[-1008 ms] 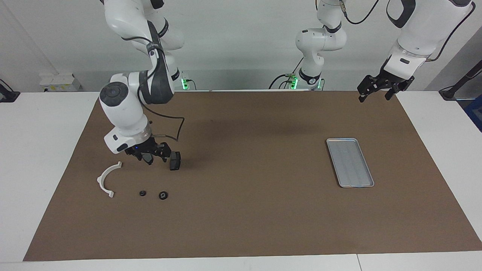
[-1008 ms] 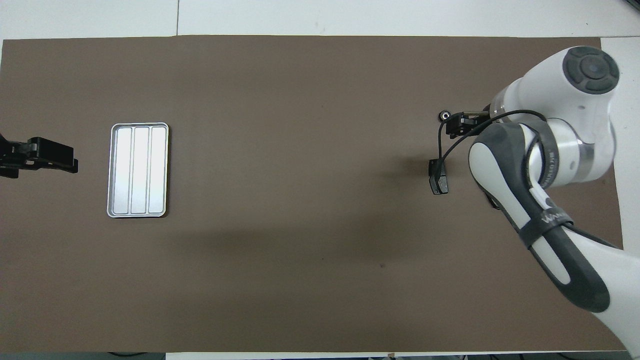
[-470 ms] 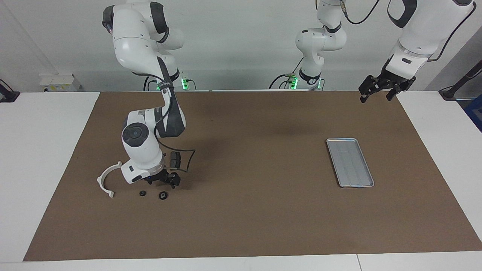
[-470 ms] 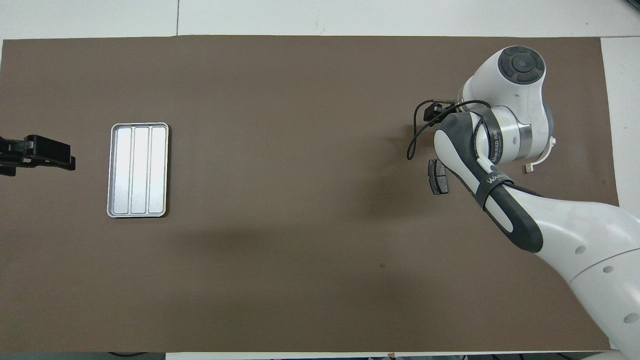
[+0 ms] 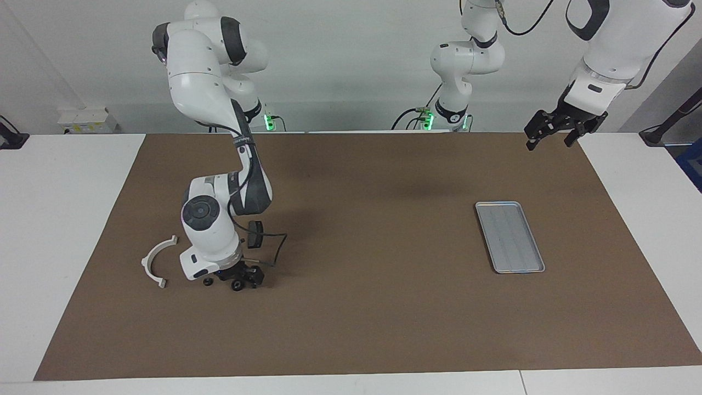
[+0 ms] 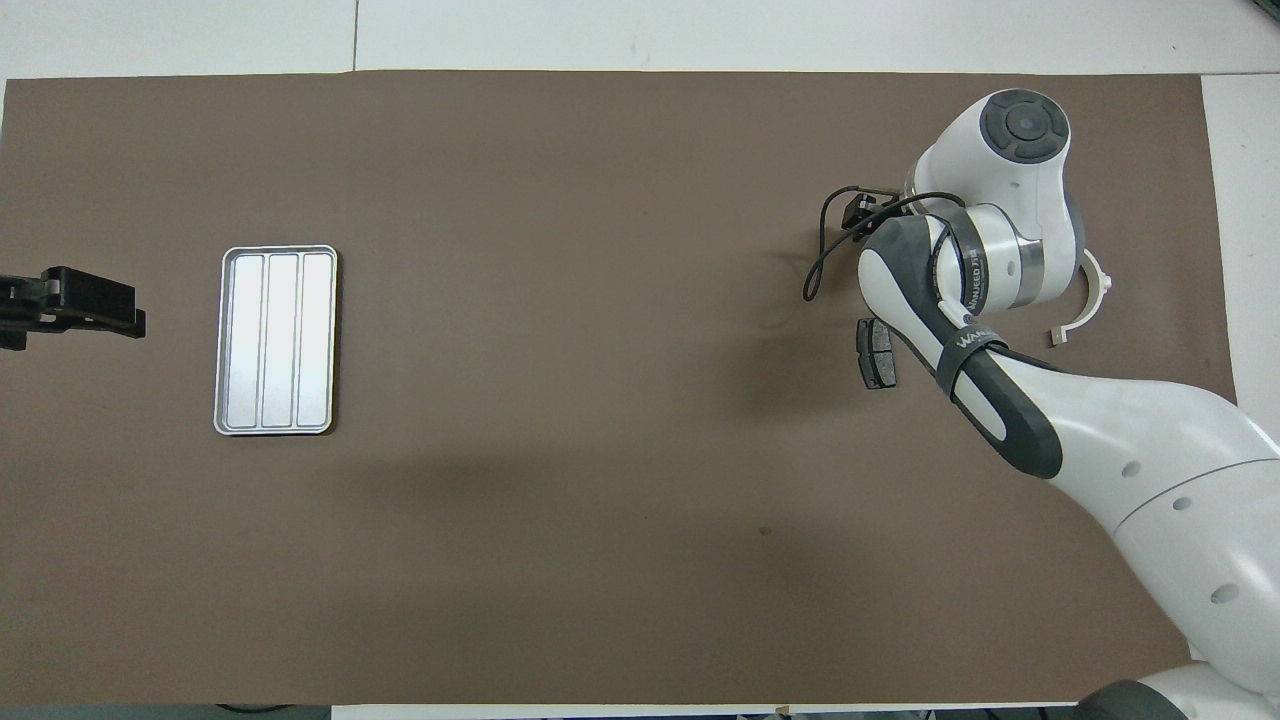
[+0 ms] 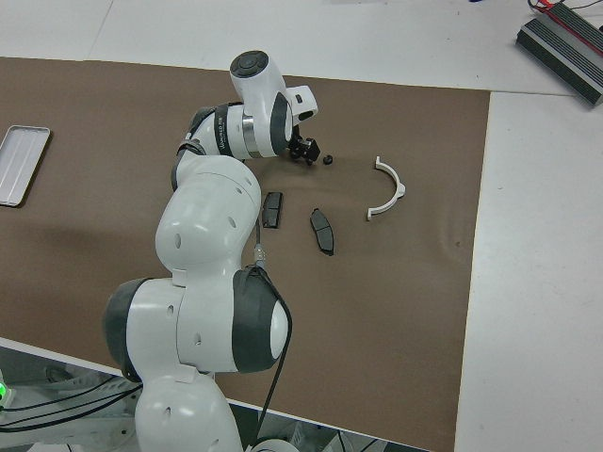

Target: Pick bearing gear from pile to tray

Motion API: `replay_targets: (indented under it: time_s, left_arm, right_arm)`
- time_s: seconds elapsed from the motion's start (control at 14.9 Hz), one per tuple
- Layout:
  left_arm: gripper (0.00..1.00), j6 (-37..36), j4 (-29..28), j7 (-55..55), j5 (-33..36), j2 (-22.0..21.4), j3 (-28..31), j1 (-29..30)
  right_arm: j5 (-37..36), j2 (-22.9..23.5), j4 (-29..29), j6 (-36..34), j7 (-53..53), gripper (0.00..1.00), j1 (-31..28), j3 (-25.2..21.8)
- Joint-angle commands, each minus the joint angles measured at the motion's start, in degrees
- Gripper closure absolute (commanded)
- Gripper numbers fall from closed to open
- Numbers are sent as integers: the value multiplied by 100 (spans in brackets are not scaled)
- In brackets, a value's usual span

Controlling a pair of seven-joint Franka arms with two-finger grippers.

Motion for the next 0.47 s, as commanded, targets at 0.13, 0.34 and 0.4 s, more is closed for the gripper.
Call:
replay_targets:
  time_s: [0.13,0.34,0.4]
  left_arm:
    - [0,655,-556,11,-19,-241,14,-64]
    - [0,754,-601,-7,-19,-285,-3,-55]
    - [0,780,-575,-33,-27,-276,-3,-55]
  right_arm:
    - [0,115,142,247,326,41,-83,56]
    - [9,107,133,275,345,91,-101,65]
    - [9,106,133,231,345,100,-101,65]
